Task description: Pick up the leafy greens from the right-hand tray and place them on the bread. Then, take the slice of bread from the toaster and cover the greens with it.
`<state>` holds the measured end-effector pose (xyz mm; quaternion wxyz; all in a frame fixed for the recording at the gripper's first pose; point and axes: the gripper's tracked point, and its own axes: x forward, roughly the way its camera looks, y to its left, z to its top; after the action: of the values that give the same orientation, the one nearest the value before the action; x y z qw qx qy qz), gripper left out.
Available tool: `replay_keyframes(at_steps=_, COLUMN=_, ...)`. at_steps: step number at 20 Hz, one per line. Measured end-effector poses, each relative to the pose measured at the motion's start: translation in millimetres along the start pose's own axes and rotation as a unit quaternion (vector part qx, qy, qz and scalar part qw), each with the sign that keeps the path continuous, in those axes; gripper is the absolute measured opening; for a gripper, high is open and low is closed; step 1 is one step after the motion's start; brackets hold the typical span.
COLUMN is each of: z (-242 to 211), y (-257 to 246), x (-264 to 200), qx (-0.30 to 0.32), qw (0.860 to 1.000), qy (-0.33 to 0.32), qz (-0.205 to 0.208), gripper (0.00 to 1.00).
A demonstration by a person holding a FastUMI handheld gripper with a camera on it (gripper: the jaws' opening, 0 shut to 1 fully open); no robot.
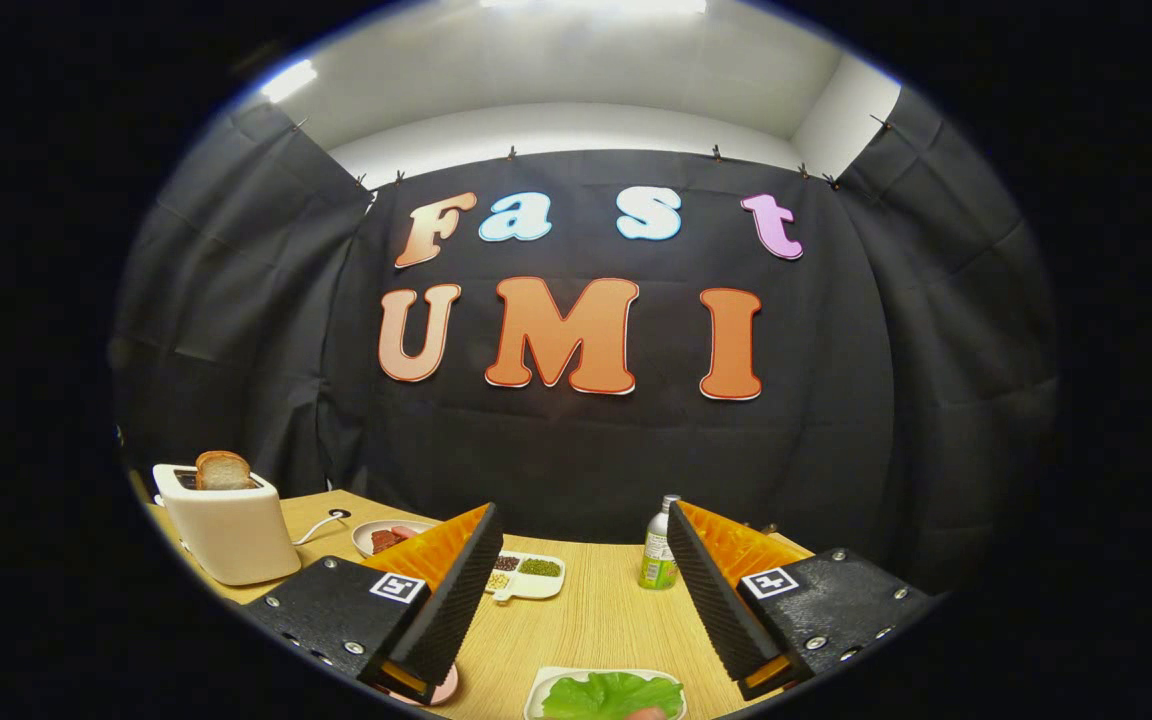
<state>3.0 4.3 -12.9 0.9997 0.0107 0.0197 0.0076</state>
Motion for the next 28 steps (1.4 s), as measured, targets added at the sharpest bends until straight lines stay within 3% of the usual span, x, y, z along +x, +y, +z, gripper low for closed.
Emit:
replay_keyframes(at_steps=10, z=-16, y=-8, x=6, qx=0.018, qw=0.999, qy=0.050, qz=0.014, gripper=0.99)
replay_keyframes(at_steps=17, z=-43, y=-1, x=5, qx=0.005, qw=0.987, qy=0.150, qz=0.050, gripper=0.99)
replay_keyframes(at_steps=21, z=-76, y=-7, x=4, qx=0.033, qw=0.966, qy=0.253, qz=0.049, gripper=0.99)
replay_keyframes(at_steps=28, z=-139, y=-2, x=-17, qx=0.068, qw=0.900, qy=0.425, qz=0.068, gripper=0.99)
